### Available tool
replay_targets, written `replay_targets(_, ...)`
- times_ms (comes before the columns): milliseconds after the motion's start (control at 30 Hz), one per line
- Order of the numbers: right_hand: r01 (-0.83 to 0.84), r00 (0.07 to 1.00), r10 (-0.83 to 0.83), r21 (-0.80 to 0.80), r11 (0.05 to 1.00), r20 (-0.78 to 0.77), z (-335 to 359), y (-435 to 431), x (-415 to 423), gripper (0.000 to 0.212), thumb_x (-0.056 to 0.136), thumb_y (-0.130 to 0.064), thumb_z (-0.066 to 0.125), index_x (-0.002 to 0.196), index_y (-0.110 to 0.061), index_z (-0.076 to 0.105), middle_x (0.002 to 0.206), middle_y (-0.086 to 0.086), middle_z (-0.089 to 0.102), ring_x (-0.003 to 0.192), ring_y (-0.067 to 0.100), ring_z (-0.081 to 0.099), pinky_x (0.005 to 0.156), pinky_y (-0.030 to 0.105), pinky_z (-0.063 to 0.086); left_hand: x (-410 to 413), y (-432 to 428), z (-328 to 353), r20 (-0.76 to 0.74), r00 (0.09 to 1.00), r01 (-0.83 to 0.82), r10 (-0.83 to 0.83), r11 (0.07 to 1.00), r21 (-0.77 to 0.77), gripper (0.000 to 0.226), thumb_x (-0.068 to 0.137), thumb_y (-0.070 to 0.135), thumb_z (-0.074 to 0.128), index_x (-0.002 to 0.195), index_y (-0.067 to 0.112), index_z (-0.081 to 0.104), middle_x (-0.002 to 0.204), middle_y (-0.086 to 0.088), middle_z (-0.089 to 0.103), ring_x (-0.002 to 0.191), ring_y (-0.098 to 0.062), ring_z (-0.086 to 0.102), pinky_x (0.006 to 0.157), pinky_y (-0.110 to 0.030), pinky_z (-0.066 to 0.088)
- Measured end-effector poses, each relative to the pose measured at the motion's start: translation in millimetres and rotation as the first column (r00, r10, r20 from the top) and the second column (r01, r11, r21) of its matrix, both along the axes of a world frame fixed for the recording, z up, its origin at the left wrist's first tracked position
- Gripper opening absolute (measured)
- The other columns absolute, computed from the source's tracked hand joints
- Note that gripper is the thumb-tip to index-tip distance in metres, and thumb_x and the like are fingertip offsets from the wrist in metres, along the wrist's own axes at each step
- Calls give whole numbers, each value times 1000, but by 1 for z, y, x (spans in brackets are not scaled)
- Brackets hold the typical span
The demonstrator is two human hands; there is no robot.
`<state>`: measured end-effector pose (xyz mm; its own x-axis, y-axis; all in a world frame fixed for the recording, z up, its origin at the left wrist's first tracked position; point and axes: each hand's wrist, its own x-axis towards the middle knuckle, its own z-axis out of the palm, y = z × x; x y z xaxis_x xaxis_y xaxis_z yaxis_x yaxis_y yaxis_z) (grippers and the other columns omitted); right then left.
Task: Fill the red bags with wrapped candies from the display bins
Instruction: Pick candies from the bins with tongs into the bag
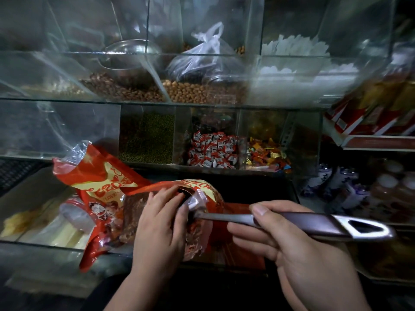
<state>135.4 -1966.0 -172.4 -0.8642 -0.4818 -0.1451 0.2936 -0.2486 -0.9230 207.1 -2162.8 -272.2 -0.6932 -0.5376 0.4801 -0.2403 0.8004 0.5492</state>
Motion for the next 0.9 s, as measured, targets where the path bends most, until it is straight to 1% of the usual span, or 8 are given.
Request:
replay_targets(200, -36, 999, 32, -129, 991, -35, 17, -2, -5, 9, 57, -18, 75, 65, -16, 79, 74, 24, 77, 70, 39, 79, 56, 31, 63, -17, -10, 33, -76, 997, 27, -34, 995, -97, 36, 99, 29, 53, 123, 9, 69, 133, -1, 63, 135, -14, 49, 109, -47, 44)
replay_targets(400, 205, 973, -226, -271, 941, -51, 32, 18, -27, 10, 55, -8, 73, 62, -14, 77, 69, 20, 75, 65, 38, 78, 54, 31, 63, -79, 1, 80, -119, 971, 173, -207, 953, -247, 28, 99, 21, 59, 123, 11, 70, 130, 1, 65, 132, -14, 51, 113, -35, 41)
replay_targets(467, 271, 956, -293, -297, 916, -32, 33, 29, -41, 9, 58, -7, 73, 65, -13, 75, 70, 17, 75, 68, 34, 79, 56, 28, 62, -112, 7, 91, -62, 952, 272, -300, 920, -280, 28, 100, 25, 57, 123, 15, 69, 131, 4, 64, 133, -14, 50, 114, -33, 38)
replay_targets(533, 329, 939, -343, -304, 894, 9, 30, 39, -58, 10, 72, 0, 70, 76, -9, 70, 68, 15, 75, 70, 29, 80, 58, 26, 63, -149, 14, 96, 23, 923, 374, -385, 879, -294, 29, 102, 27, 55, 125, 16, 69, 133, 4, 62, 133, -16, 49, 115, -35, 37)
replay_targets(633, 439, 896, -440, -279, 854, 63, 18, 47, -85, 19, 96, 5, 55, 86, -9, 64, 65, 2, 76, 76, 25, 81, 65, 28, 65, -202, 26, 90, 191, 879, 474, -436, 835, -278, 36, 102, 27, 52, 134, 12, 62, 144, -5, 54, 140, -25, 41, 119, -36, 28)
replay_targets(767, 503, 861, -505, -241, 830, 57, -12, 34, -120, 16, 102, -4, 59, 91, -12, 67, 76, -4, 80, 90, 27, 80, 78, 31, 66, -245, 30, 73, 324, 850, 474, -416, 872, -124, 50, 103, 22, 49, 149, 4, 41, 159, -15, 33, 148, -31, 26, 122, -36, 18)
replay_targets(833, 501, 858, -511, -132, 855, -48, -29, 22, -139, 17, 101, -5, 62, 91, -15, 72, 84, 2, 81, 96, 27, 79, 87, 34, 64, -249, 28, 65, 331, 857, 440, -396, 895, -68, 53, 102, 17, 47, 151, 2, 35, 159, -17, 32, 148, -30, 27, 122, -32, 18)
replay_targets(900, 479, 856, -451, 59, 876, -251, -42, 9, -157, 21, 97, -3, 66, 86, -18, 75, 87, 10, 80, 97, 28, 78, 93, 40, 62, -246, 26, 57, 311, 872, 418, -377, 905, -75, 55, 100, 15, 50, 151, 1, 36, 157, -17, 35, 147, -28, 28, 121, -26, 16)
